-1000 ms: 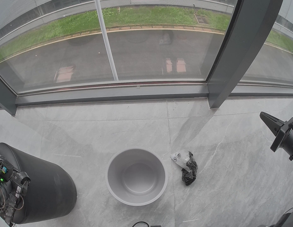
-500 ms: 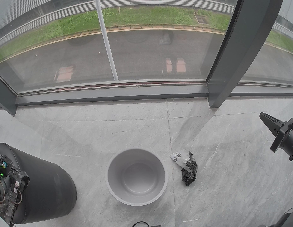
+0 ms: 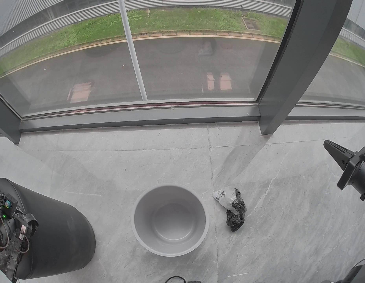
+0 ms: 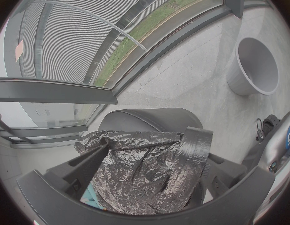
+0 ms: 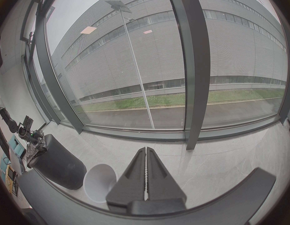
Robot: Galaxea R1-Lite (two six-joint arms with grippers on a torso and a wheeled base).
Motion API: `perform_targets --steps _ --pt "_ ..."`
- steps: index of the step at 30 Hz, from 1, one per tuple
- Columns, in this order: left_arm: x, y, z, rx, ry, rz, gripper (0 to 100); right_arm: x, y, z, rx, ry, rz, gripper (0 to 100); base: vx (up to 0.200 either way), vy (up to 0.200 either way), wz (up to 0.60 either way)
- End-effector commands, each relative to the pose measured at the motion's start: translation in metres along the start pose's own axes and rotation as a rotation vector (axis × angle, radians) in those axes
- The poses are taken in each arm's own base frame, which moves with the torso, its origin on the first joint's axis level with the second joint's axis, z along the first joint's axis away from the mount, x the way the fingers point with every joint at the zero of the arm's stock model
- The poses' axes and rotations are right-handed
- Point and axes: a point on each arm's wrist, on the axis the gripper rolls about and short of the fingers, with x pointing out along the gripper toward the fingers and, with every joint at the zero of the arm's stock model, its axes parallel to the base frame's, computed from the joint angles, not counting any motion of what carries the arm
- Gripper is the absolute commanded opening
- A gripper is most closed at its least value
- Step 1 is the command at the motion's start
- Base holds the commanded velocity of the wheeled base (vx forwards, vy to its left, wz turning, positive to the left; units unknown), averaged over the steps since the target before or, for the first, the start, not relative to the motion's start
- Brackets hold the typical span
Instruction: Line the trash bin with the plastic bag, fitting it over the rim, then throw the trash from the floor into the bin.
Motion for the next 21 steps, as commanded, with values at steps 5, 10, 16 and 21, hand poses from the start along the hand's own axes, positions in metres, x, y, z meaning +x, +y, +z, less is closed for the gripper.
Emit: perform_targets --steps 5,10,16,21 --pt "0.009 0.001 0.007 -0.05 -0.016 0.001 0 -0.003 0.0 0.002 -0.002 -0.015 0.002 0 0.0 0.0 0.0" --pt "0.023 0.001 0.012 -0.12 -0.037 -0.043 0 -0.003 0.0 0.002 -0.002 -0.012 0.004 0 0.0 0.0 0.0" --pt "0.027 0.0 0.013 -0.251 -0.094 -0.113 0 -0.004 0.001 -0.004 -0.001 0.008 0.004 0 0.0 0.0 0.0" --pt "0.007 0.004 0.015 -0.541 -0.299 -0.243 0 -0.008 0.001 -0.004 -0.002 -0.001 0.009 0 0.0 0.0 0.0"
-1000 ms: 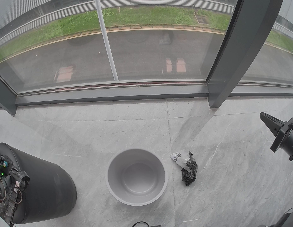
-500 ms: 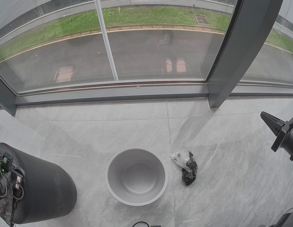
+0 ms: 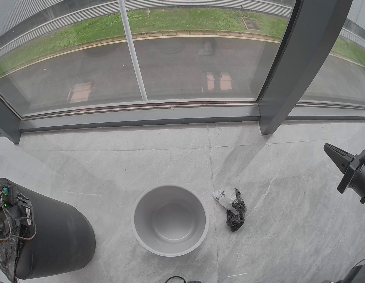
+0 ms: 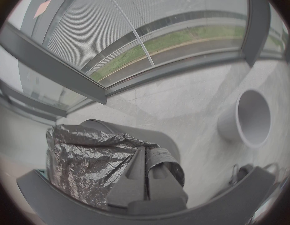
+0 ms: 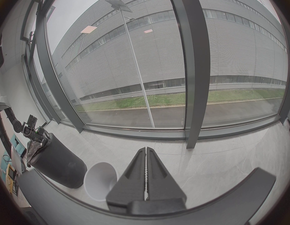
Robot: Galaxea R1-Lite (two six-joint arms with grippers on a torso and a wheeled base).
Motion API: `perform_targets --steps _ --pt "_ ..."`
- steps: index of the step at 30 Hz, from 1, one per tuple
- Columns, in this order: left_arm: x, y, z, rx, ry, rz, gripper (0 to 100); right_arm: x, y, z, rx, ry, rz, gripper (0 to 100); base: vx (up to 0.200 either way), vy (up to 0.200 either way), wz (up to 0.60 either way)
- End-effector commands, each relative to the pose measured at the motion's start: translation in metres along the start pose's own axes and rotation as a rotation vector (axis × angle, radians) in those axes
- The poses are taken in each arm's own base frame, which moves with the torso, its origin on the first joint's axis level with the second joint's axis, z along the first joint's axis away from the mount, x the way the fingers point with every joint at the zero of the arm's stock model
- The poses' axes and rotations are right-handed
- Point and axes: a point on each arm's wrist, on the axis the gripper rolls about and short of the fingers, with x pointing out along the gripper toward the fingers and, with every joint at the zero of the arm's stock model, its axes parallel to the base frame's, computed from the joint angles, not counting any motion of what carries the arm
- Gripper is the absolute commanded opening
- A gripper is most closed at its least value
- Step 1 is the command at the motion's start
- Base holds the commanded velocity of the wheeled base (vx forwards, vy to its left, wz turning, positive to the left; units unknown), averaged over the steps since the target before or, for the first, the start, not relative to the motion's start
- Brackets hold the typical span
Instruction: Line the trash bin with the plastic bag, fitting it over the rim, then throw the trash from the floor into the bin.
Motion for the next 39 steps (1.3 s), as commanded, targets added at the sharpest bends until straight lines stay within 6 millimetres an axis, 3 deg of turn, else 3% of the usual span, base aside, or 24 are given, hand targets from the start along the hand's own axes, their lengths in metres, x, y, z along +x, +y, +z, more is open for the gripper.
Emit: perform_targets --steps 1,2,6,11,17,20,24,29,38,39 --pt "-0.017 0.0 0.003 -0.181 -0.155 -0.115 0 -0.004 0.001 0.0 0.0 -0.009 0.006 0 0.0 0.0 0.0" --pt "-0.029 0.0 0.008 -0.299 -0.251 -0.21 0 -0.004 0.001 0.0 -0.001 -0.009 0.006 0 0.0 0.0 0.0" --pt "-0.047 0.001 0.022 -0.463 -0.379 -0.345 0 -0.005 0.002 -0.002 -0.003 -0.002 0.011 0 0.0 0.0 0.0" --pt "-0.074 0.002 0.066 -0.753 -0.517 -0.588 0 -0.004 0.005 -0.001 -0.004 -0.007 0.036 0 0.0 0.0 0.0" --pt "-0.088 -0.015 0.092 -0.787 -0.493 -0.856 0 -0.001 0.011 0.009 -0.011 -0.07 0.067 0 0.0 0.0 0.0" --pt "-0.103 -0.028 0.116 -0.781 -0.488 -1.03 0 0.029 0.031 0.039 -0.003 -0.131 0.102 0 0.0 0.0 0.0" --pt "-0.113 -0.036 0.135 -0.769 -0.456 -1.112 0 0.061 0.067 0.05 -0.011 -0.103 0.075 0 0.0 0.0 0.0" --pt "-0.129 -0.046 0.151 -0.78 -0.441 -1.237 0 0.078 0.108 0.04 -0.02 -0.05 0.16 0 0.0 0.0 0.0" --pt "-0.151 -0.053 0.171 -0.819 -0.435 -1.369 0 0.095 0.157 0.006 -0.069 0.055 0.23 0 0.0 0.0 0.0" --pt "-0.152 -0.054 0.171 -0.824 -0.425 -1.377 0 0.097 0.161 0.001 -0.077 0.069 0.239 100 0.0 0.0 0.0"
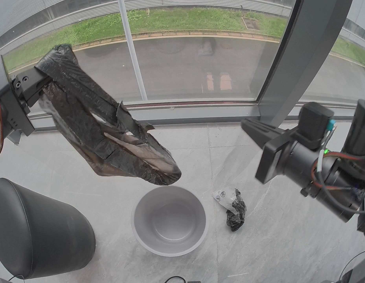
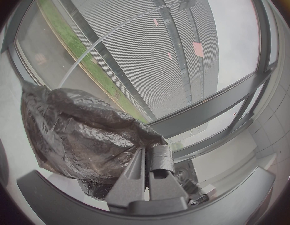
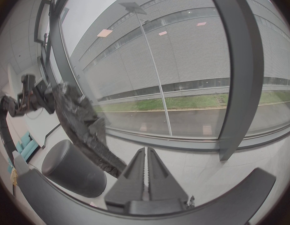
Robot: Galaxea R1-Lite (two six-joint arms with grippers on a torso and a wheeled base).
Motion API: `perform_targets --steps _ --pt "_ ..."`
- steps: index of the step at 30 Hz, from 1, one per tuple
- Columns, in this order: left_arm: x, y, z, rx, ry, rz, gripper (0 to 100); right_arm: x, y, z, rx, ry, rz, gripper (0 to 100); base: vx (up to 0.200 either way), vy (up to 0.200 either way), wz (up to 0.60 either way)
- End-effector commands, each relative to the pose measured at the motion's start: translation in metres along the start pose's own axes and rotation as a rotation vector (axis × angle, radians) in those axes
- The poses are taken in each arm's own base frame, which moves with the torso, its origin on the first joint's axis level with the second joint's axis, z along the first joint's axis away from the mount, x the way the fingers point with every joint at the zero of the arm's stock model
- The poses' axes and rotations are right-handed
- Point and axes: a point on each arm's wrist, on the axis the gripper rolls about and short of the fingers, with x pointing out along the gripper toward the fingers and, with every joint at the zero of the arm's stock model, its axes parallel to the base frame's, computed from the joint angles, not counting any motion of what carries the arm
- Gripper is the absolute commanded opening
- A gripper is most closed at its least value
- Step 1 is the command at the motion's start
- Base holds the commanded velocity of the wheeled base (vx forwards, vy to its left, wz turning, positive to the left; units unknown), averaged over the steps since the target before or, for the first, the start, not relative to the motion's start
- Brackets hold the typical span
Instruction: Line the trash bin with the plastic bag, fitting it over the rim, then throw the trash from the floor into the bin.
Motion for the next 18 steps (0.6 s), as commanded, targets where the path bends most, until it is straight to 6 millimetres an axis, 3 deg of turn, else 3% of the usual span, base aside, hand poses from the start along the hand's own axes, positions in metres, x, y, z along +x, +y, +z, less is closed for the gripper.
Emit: perform_targets --steps 1,14,18 --pt "0.011 -0.01 -0.003 -0.053 0.037 -0.05 0 0.028 0.032 -0.035 -0.045 0.111 0.053 100 0.0 0.0 0.0" --pt "0.017 -0.011 -0.006 -0.173 0.057 -0.059 0 0.098 0.098 -0.094 -0.094 0.206 0.134 100 0.0 0.0 0.0" --pt "0.015 -0.014 -0.002 -0.169 0.042 -0.066 0 0.107 0.114 -0.111 -0.107 0.226 0.158 100 0.0 0.0 0.0"
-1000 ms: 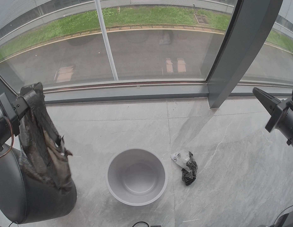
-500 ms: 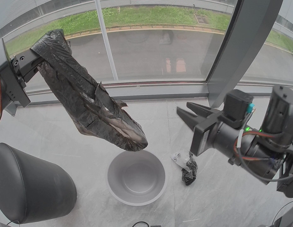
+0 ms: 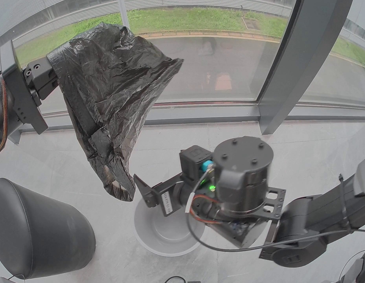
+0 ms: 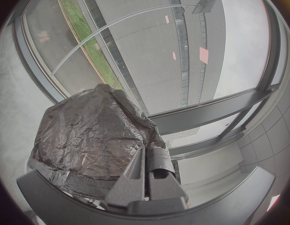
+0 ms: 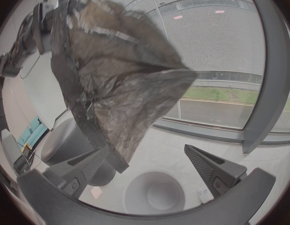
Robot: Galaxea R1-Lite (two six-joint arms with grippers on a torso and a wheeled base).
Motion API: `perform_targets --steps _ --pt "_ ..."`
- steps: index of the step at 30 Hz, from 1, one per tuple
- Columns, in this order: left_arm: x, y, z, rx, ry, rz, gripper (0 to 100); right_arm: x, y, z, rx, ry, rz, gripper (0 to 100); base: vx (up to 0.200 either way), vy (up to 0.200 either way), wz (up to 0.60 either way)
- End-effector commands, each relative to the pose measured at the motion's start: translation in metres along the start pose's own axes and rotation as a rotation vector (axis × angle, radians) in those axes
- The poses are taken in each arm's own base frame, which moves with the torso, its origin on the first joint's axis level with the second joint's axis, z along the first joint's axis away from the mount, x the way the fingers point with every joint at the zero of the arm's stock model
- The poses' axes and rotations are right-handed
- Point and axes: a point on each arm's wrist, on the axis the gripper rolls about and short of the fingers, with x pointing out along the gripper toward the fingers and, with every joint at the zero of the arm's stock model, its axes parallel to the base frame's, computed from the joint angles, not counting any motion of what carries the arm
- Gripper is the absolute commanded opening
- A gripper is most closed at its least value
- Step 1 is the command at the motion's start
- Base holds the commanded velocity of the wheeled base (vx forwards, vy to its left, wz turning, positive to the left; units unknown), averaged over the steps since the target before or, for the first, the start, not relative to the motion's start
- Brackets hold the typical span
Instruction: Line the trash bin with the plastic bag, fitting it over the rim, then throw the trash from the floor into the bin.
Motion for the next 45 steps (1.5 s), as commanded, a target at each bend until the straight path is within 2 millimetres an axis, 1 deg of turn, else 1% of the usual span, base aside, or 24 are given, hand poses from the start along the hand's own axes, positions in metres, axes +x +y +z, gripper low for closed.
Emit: perform_targets --steps 1,2,4,6,10,14,18,23,27,31,32,36,40,45 --pt "-0.001 -0.003 0.003 0.0 -0.014 -0.008 0 0.033 0.032 -0.038 -0.04 0.074 0.043 100 0.0 0.0 0.0" --pt "-0.001 -0.003 0.003 0.0 -0.014 -0.008 0 0.034 0.033 -0.04 -0.042 0.079 0.044 100 0.0 0.0 0.0" --pt "-0.001 -0.003 0.004 0.001 -0.018 -0.007 0 0.038 0.039 -0.051 -0.053 0.102 0.053 100 0.0 0.0 0.0" --pt "-0.001 -0.004 0.004 0.001 -0.02 -0.006 0 0.039 0.04 -0.055 -0.058 0.112 0.054 100 0.0 0.0 0.0" --pt "0.001 -0.002 0.004 -0.001 -0.026 0.007 0 0.043 0.04 -0.063 -0.066 0.13 0.05 100 0.0 0.0 0.0" --pt "0.001 -0.001 0.003 -0.002 -0.025 0.008 0 0.055 0.038 -0.072 -0.082 0.14 0.005 100 0.0 0.0 0.0" --pt "-0.002 -0.003 0.004 -0.001 -0.038 0.011 0 0.068 0.035 -0.073 -0.074 0.113 -0.091 100 0.0 0.0 0.0" --pt "-0.002 -0.001 0.003 -0.002 -0.037 0.016 0 0.07 0.036 -0.071 -0.081 0.062 -0.101 100 0.0 0.0 0.0" --pt "-0.001 0.0 0.002 -0.004 -0.035 0.021 0 0.075 0.035 -0.077 -0.101 0.066 -0.129 100 0.0 0.0 0.0" --pt "-0.001 0.0 0.002 -0.004 -0.035 0.021 0 0.077 0.034 -0.077 -0.101 0.064 -0.139 100 0.0 0.0 0.0" --pt "-0.002 0.0 0.002 -0.004 -0.036 0.02 0 0.083 0.034 -0.08 -0.101 0.061 -0.172 100 0.0 0.0 0.0" --pt "-0.001 0.0 0.002 -0.004 -0.035 0.021 0 0.091 0.03 -0.083 -0.091 0.043 -0.208 100 0.0 0.0 0.0" --pt "0.0 0.002 0.002 -0.006 -0.031 0.026 0 0.098 0.028 -0.084 -0.085 -0.008 -0.229 100 0.0 0.0 0.0" --pt "0.001 0.002 0.001 -0.008 -0.03 0.029 0 0.103 0.027 -0.091 -0.107 -0.041 -0.262 100 0.0 0.0 0.0"
